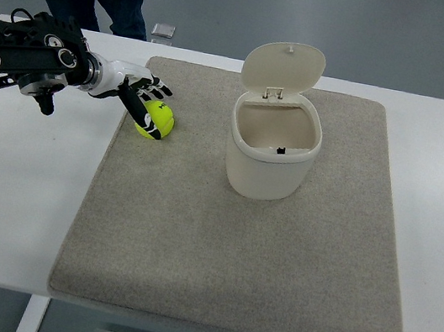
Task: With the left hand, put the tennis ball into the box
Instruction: 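Close the left hand fingers around the tennis ball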
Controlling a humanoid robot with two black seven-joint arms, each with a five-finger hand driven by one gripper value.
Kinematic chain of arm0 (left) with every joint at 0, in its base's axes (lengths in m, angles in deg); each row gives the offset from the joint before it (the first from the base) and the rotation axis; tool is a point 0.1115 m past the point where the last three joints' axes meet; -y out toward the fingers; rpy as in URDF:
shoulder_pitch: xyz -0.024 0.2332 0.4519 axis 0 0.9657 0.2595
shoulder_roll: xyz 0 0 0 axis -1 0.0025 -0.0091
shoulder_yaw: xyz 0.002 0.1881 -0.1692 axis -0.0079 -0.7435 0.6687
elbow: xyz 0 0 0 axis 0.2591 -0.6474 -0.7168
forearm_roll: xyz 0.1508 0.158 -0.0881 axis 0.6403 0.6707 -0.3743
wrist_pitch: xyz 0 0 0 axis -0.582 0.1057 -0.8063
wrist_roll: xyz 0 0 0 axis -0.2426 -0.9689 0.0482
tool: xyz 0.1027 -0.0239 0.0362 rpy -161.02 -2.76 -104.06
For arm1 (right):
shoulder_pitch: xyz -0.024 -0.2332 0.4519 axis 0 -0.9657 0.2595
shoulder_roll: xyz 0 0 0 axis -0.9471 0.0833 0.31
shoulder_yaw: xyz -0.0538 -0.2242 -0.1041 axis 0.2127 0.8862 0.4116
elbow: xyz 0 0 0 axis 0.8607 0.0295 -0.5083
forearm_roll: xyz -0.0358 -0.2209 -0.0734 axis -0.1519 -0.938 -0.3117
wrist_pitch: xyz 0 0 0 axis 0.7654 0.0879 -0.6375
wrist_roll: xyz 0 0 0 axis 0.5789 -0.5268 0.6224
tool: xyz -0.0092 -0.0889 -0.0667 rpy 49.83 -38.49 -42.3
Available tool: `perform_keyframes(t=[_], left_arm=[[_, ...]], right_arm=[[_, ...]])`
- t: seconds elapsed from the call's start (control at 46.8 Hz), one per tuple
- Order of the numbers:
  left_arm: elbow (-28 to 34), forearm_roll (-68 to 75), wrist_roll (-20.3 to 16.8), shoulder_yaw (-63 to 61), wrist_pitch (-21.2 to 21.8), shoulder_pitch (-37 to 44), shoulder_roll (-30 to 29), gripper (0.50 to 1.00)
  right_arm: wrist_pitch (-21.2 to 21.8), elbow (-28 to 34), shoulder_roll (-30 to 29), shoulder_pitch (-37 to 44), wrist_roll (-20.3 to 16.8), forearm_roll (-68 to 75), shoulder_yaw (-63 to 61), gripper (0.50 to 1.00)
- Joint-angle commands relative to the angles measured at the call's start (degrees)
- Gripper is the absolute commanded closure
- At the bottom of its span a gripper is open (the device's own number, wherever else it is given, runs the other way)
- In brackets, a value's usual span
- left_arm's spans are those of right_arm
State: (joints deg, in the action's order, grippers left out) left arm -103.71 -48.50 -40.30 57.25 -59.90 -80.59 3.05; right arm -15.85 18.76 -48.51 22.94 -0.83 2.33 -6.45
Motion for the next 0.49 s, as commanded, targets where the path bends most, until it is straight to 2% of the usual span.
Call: perform_keyframes(t=[0.0, 0.256, 0.385, 0.47], left_arm=[[-0.19, 0.00, 0.00, 0.01, 0.00, 0.01, 0.06, 0.606], [-0.28, 0.09, 0.09, 0.01, 0.00, -0.08, 0.06, 0.643], [-0.72, 0.18, 0.26, 0.01, -0.09, 0.01, 0.06, 0.756], [-1.33, 0.18, 1.05, -0.08, -0.09, -0.08, 0.06, 0.767]], right_arm=[[-0.01, 0.00, 0.00, 0.00, 0.00, 0.00, 0.00, 0.562], [-0.01, 0.00, 0.00, 0.00, 0.00, 0.00, 0.00, 0.562], [0.08, 0.00, 0.00, 0.00, 0.00, 0.00, 0.00, 0.562], [-0.01, 0.00, 0.00, 0.00, 0.00, 0.00, 0.00, 0.562]])
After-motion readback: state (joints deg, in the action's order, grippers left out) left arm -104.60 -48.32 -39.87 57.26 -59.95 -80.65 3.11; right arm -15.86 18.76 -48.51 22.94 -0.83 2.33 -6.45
